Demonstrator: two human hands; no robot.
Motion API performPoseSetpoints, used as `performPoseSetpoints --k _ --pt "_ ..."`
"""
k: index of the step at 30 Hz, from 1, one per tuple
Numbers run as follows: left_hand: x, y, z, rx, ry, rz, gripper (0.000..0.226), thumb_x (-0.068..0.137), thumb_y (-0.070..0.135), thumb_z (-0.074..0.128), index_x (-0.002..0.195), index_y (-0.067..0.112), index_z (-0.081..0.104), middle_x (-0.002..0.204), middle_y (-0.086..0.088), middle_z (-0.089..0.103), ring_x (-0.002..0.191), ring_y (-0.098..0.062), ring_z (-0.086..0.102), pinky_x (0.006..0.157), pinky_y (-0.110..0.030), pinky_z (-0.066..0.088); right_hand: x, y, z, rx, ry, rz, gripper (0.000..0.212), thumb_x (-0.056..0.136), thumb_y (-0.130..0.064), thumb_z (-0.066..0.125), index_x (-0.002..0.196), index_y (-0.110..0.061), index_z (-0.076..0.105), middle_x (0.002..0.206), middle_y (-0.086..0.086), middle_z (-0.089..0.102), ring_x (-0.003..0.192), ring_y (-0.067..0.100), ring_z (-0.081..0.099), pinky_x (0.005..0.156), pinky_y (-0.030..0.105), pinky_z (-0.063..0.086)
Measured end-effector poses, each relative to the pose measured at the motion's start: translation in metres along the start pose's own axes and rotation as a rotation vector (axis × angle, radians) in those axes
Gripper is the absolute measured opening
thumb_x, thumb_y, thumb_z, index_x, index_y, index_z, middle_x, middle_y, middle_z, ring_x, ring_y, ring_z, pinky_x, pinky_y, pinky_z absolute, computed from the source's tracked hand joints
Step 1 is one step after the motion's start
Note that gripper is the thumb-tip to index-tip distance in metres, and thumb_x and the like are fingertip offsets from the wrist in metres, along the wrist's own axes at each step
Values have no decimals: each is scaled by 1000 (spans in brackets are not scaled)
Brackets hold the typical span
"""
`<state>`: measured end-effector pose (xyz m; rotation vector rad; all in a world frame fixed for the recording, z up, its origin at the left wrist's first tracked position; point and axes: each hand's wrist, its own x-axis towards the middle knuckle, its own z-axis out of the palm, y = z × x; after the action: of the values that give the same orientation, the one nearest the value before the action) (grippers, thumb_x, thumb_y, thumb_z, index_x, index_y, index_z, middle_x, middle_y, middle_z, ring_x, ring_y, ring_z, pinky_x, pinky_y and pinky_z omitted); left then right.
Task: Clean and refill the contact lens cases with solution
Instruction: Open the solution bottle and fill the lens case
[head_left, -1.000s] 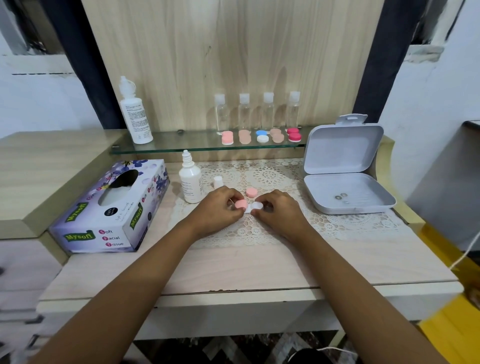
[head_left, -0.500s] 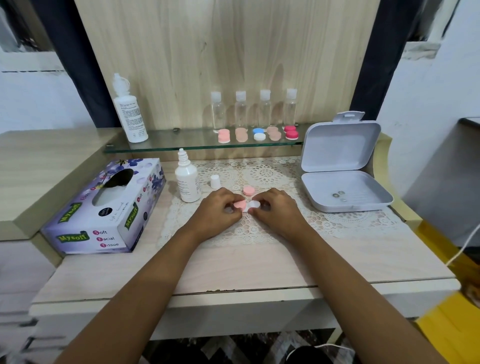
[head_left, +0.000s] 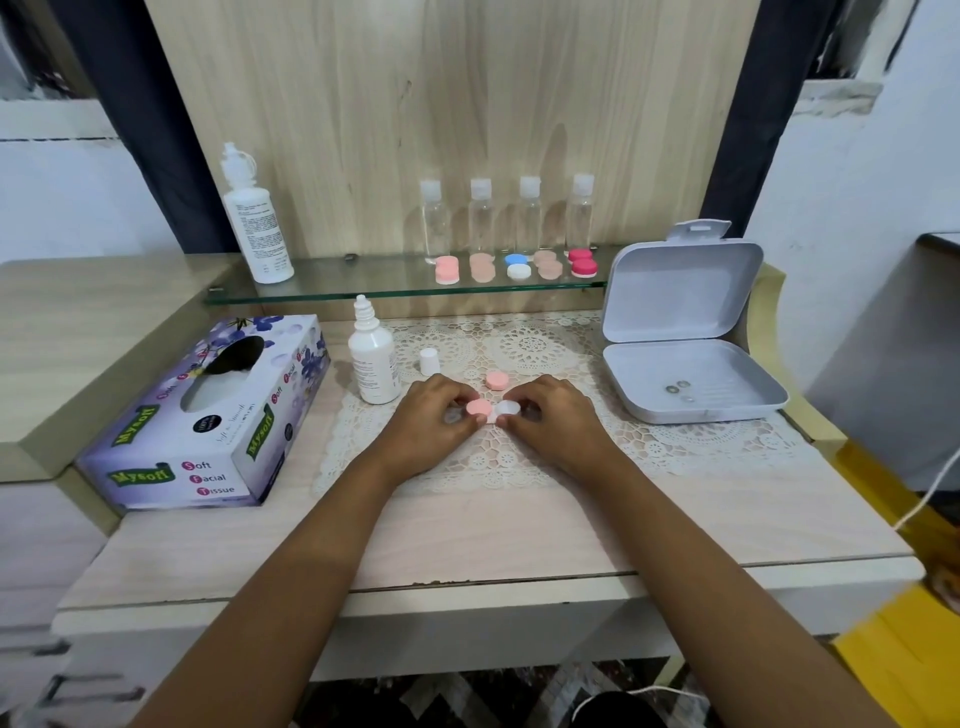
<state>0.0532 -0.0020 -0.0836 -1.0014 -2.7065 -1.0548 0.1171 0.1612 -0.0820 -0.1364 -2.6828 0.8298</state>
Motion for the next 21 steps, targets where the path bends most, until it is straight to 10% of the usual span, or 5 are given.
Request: performPoseSetpoints --k 21 --pt "-1 3 -2 20 24 39 30 84 29 68 109 13 68 101 3 55 103 -15 49 87 -23 37 1 1 0 -16 -23 -16 27 84 -37 63 107 -23 66 111 -3 60 110 19 49 96 42 37"
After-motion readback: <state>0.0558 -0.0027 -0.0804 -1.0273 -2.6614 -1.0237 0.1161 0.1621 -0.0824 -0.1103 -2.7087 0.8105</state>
